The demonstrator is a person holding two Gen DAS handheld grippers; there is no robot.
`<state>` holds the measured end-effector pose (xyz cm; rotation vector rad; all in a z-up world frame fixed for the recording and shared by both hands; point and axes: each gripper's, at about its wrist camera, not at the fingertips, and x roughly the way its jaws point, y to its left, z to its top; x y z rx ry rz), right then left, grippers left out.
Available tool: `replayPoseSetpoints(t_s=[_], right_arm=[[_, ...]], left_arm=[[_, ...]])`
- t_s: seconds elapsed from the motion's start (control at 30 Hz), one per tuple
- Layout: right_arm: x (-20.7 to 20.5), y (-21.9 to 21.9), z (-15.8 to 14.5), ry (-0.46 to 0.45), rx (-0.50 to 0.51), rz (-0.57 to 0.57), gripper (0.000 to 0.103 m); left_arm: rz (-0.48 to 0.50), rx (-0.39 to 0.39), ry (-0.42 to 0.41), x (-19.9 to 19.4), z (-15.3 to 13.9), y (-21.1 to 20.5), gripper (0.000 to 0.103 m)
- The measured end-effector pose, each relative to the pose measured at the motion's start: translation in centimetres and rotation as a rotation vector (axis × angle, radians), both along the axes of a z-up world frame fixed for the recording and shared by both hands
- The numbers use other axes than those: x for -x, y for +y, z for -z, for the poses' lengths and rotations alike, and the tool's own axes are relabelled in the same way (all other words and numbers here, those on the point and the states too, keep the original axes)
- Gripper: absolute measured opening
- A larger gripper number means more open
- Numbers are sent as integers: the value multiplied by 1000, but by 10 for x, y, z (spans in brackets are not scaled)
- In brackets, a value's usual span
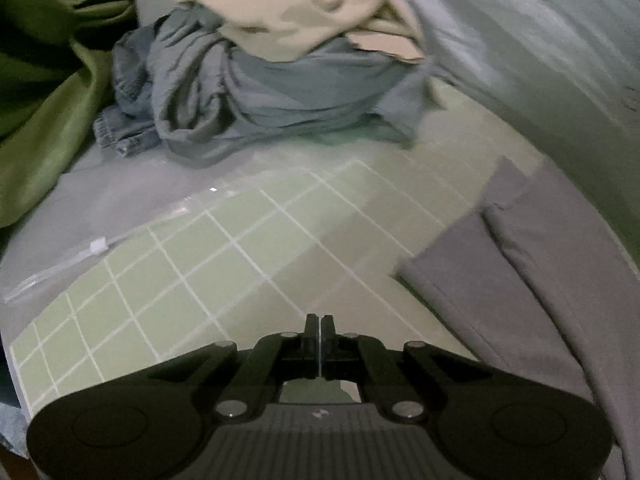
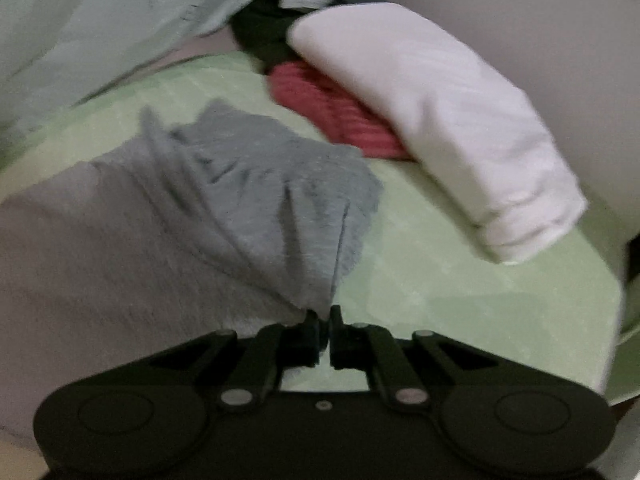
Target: Fold clothes
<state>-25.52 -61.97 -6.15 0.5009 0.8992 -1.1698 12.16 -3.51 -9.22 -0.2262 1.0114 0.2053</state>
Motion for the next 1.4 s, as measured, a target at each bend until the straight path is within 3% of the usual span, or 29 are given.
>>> replayPoseSetpoints(t_s=[0.03,0.1,0.17,0.27,0.33,0.4,0.57,0.67,0.7,0.73,0.77,0.8,1.03,1.4], right_arm=[[5,-2,-1,2,-5,13,14],[6,5,-8,-33,8,24,46],[5,13,-13,-75,17,23,65],[-2,23,-15,-137,1,16,80],[-7,30,-16,-164,-17,36,82],[-13,37,-15,-188,-32,55,83],[-34,53,-15,-181,-32,65,84],[-44,58,-16,-171,-38,72,84],[-48,59,-16,-168,-41,74,84],[-51,61,-16,-166,-41,64,84],[-55,64,-17,-155,-36,47,84],[-59,66,-18,-144,-30,29,84],[-68,87,-30,-126,2,-53,84],[-45,120,-28,-163,-18,-73,85]], left_arm=[[8,11,0,1,0,-2,4],[23,33,1,2,1,-7,15],[31,50,11,-1,3,-13,26],[50,70,17,-11,2,-18,39],[62,79,11,-20,3,-19,54],[75,82,2,-34,6,-21,62],[69,64,-12,-66,12,-24,65],[85,41,-4,-78,14,-29,63],[103,7,-5,-80,14,-33,55],[125,-33,-8,-80,13,-37,28],[145,-71,-10,-79,12,-40,11],[156,-79,-10,-78,12,-41,3],[114,-136,-7,-60,10,-18,3],[-60,-185,37,18,19,84,3]])
